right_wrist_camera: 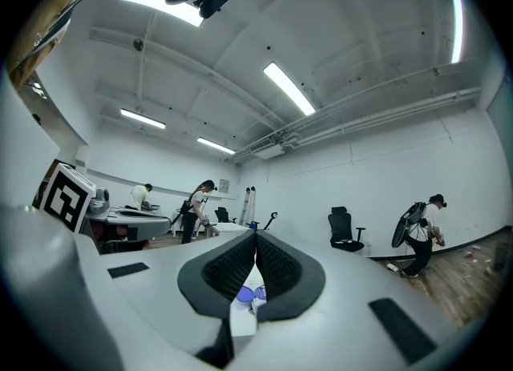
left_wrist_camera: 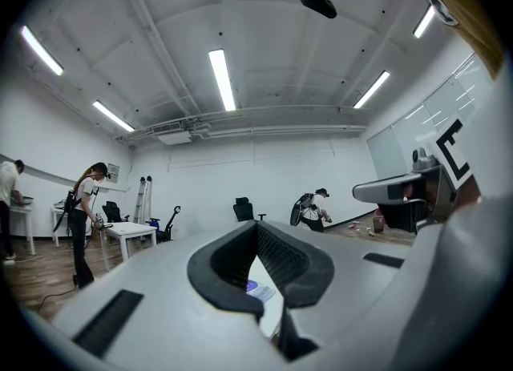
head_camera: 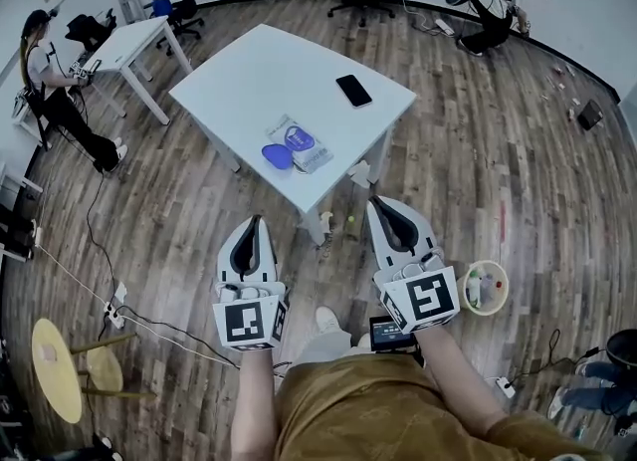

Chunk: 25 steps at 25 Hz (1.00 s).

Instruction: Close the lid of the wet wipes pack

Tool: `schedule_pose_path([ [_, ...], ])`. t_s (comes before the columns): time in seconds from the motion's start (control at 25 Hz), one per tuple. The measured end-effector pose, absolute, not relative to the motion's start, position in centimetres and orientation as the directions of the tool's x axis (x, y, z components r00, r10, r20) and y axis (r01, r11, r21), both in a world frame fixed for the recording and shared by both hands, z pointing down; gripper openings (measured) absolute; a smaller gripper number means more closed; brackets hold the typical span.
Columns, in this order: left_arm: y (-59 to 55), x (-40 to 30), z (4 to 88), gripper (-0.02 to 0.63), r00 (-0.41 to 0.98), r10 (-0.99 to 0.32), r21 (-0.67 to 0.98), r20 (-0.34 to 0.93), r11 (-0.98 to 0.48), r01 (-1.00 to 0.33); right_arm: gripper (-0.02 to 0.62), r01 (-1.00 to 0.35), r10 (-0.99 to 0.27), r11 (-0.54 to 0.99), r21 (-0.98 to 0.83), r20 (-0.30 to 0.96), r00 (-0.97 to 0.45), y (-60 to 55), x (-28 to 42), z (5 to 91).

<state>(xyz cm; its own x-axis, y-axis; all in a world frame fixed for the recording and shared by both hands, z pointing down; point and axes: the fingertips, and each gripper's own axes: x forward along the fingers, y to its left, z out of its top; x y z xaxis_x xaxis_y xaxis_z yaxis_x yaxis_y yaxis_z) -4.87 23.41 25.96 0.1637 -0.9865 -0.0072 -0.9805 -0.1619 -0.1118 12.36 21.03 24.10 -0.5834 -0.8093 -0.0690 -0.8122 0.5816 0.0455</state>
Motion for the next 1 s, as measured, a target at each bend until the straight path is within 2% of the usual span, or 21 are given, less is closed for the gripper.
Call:
schedule_pose_path([
  [1.0, 14.5, -13.3, 29.5, 0.006, 0.166, -0.985, -0.05, 0.037, -0.168, -0.985, 0.009, -0.834, -0.836, 0.549, 0.06, 0.032, -0.548, 12.3, 5.5, 27.6],
])
